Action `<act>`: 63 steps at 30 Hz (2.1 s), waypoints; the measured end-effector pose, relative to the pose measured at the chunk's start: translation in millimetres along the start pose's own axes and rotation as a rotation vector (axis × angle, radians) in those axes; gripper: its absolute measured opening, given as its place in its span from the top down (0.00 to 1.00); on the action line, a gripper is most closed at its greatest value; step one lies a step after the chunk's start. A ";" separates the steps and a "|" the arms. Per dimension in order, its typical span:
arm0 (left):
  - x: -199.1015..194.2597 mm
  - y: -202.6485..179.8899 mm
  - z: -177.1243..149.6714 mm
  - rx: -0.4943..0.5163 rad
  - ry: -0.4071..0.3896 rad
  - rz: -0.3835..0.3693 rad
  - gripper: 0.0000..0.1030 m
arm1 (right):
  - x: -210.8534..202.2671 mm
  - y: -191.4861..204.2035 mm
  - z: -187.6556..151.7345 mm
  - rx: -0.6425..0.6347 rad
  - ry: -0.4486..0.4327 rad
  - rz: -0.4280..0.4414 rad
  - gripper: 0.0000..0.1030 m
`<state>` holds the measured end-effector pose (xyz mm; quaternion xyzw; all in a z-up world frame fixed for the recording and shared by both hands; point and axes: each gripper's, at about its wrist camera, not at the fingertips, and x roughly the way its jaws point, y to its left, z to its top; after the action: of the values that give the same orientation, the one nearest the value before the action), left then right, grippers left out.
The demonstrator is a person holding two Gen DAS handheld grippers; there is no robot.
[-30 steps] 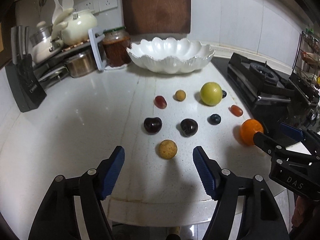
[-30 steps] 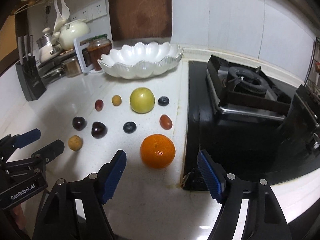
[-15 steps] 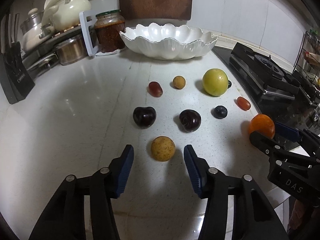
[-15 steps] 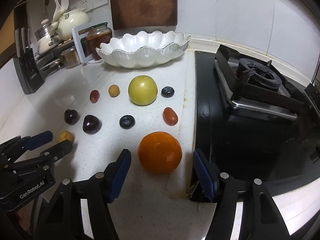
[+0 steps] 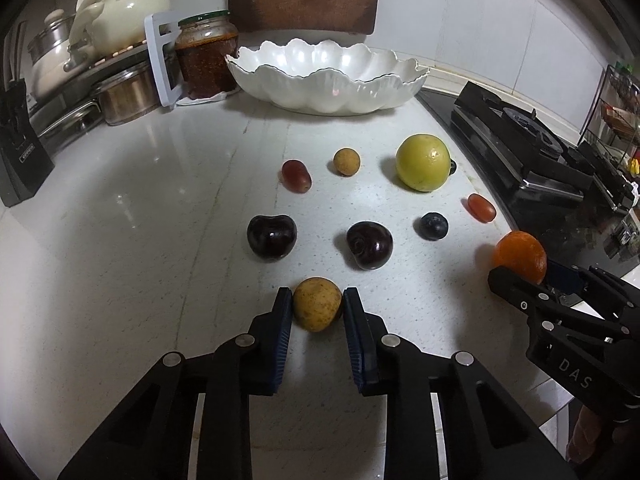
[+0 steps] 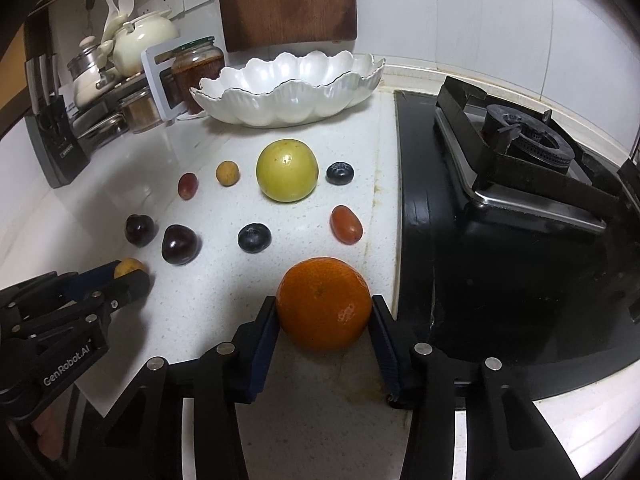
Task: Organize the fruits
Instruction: 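Close the right tool on the orange while the left tool grasps the tan round fruit, then lift the orange and tan fruit and carry both over the white bowl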
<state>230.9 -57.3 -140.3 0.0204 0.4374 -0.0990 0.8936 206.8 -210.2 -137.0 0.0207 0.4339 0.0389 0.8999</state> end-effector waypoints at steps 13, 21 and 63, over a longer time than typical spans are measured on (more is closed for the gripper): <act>-20.3 -2.1 19.8 0.006 -0.062 -0.031 0.75 | -20.5 1.8 17.7 0.002 -0.056 0.020 0.56; -39.9 0.6 50.5 0.026 -0.149 -0.056 0.75 | -33.5 6.9 45.8 0.007 -0.114 0.040 0.56; -15.1 38.0 232.6 0.102 -0.325 -0.029 0.75 | 10.0 17.0 237.1 0.047 -0.250 -0.012 0.56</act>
<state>410.1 -46.3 13.1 0.0431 0.2819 -0.1359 0.9488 397.7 -193.2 4.0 0.0437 0.3192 0.0204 0.9464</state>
